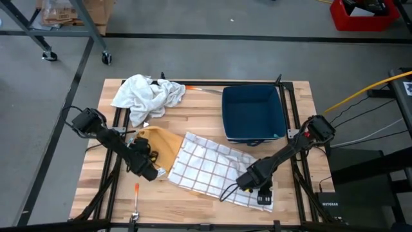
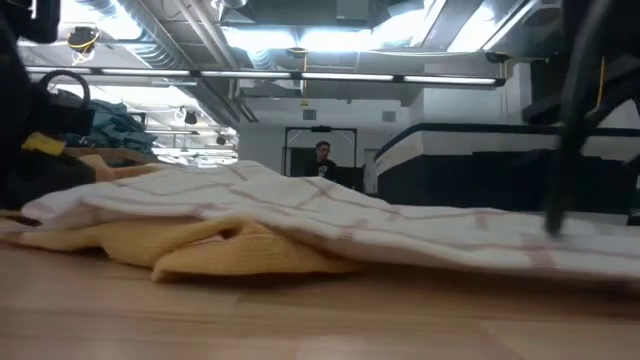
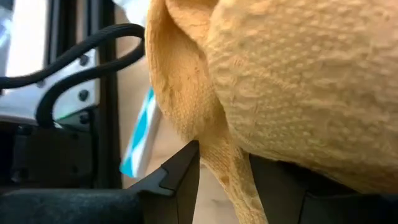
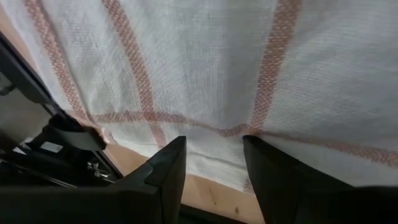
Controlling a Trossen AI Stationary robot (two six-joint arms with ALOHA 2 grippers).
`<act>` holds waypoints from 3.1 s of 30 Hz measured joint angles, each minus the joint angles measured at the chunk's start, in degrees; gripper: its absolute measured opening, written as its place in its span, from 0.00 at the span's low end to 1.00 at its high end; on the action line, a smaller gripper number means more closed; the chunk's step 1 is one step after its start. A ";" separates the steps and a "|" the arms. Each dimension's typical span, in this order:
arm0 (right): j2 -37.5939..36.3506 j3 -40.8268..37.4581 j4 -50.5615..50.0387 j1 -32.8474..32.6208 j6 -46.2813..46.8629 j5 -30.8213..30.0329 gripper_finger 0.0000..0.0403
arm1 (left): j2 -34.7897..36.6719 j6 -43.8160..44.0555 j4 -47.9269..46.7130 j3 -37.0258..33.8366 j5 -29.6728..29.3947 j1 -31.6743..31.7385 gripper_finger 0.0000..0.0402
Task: Fold towel
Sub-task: Fold the white-and-brown checkered towel
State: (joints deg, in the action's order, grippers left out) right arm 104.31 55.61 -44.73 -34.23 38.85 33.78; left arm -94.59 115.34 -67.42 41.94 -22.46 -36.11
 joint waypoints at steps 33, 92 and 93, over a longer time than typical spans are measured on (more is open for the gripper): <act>-0.52 10.57 -6.68 -0.62 -5.06 -12.36 0.41 | 3.64 -60.42 53.38 12.06 -3.97 1.52 0.33; -0.94 22.69 -14.98 0.89 -36.73 -38.77 0.41 | -1.45 -89.51 53.30 24.10 -1.53 4.89 0.35; -0.94 22.28 -15.63 0.89 -37.53 -38.77 0.41 | -1.77 -90.76 54.59 24.10 -1.53 4.56 0.37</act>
State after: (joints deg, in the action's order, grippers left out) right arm 103.37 77.90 -60.37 -33.34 1.32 -5.00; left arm -96.37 24.58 -12.83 66.04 -23.99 -31.56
